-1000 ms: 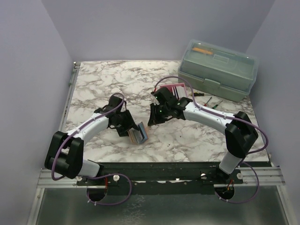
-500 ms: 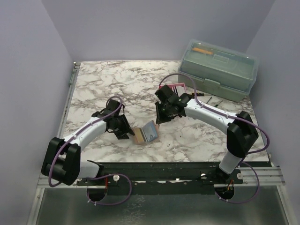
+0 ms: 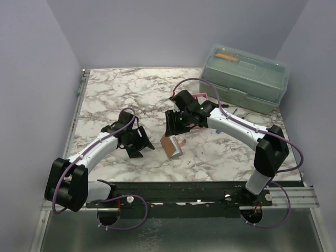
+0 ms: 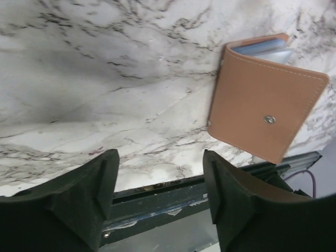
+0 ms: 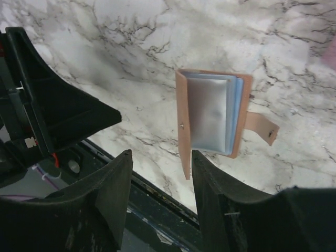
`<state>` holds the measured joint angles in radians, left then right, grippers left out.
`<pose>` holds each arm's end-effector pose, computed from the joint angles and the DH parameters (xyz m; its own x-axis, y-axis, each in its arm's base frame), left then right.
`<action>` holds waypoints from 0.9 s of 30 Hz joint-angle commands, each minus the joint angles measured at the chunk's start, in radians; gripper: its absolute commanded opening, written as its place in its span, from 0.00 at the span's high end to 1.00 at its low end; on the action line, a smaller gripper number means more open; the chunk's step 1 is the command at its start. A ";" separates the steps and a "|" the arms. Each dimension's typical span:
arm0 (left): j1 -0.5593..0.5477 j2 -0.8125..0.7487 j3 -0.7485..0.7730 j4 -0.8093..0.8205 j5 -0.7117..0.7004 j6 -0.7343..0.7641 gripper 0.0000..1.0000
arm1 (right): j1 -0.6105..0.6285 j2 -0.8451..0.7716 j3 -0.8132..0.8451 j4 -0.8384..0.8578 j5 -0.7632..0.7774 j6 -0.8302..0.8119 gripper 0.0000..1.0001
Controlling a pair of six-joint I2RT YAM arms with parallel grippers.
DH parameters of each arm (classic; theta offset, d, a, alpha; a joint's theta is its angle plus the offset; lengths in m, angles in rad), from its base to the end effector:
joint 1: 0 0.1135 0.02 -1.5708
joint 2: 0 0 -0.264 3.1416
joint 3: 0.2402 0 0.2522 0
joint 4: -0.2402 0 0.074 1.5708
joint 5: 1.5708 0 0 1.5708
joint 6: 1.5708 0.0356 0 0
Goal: Put the credit cards into the card holder
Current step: Open the card holder at the center of the board.
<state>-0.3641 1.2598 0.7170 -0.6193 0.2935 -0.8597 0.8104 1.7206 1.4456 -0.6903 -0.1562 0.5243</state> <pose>0.2046 -0.0890 0.1905 -0.8993 -0.4334 -0.0582 -0.3571 0.8047 -0.4744 0.2535 0.2745 0.2760 -0.8794 -0.2070 -0.4287 -0.3887 0.8321 0.3957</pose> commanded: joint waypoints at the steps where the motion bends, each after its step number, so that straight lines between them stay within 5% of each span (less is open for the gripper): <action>1: -0.003 0.000 0.050 0.057 0.101 -0.031 0.25 | -0.037 0.008 -0.053 0.085 -0.142 0.036 0.49; 7: -0.001 -0.034 0.086 0.111 0.079 -0.122 0.23 | -0.071 0.008 -0.214 0.356 -0.467 0.072 0.45; 10: 0.001 -0.014 0.112 0.082 0.010 -0.203 0.29 | -0.069 0.060 -0.235 0.434 -0.555 0.089 0.50; 15: 0.010 0.026 0.131 0.109 0.006 -0.263 0.22 | -0.044 0.078 -0.227 0.441 -0.622 0.052 0.53; 22: -0.009 0.239 0.262 0.186 0.156 -0.198 0.19 | -0.076 -0.091 -0.303 0.232 -0.281 0.072 0.40; 27: -0.067 0.369 0.367 0.089 0.073 -0.193 0.16 | -0.173 -0.182 -0.423 0.242 -0.301 0.089 0.37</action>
<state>-0.3897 1.5501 1.0027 -0.4648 0.3874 -1.0565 0.6960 1.5967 1.0897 -0.4076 -0.5220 0.5987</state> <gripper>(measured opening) 0.834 0.619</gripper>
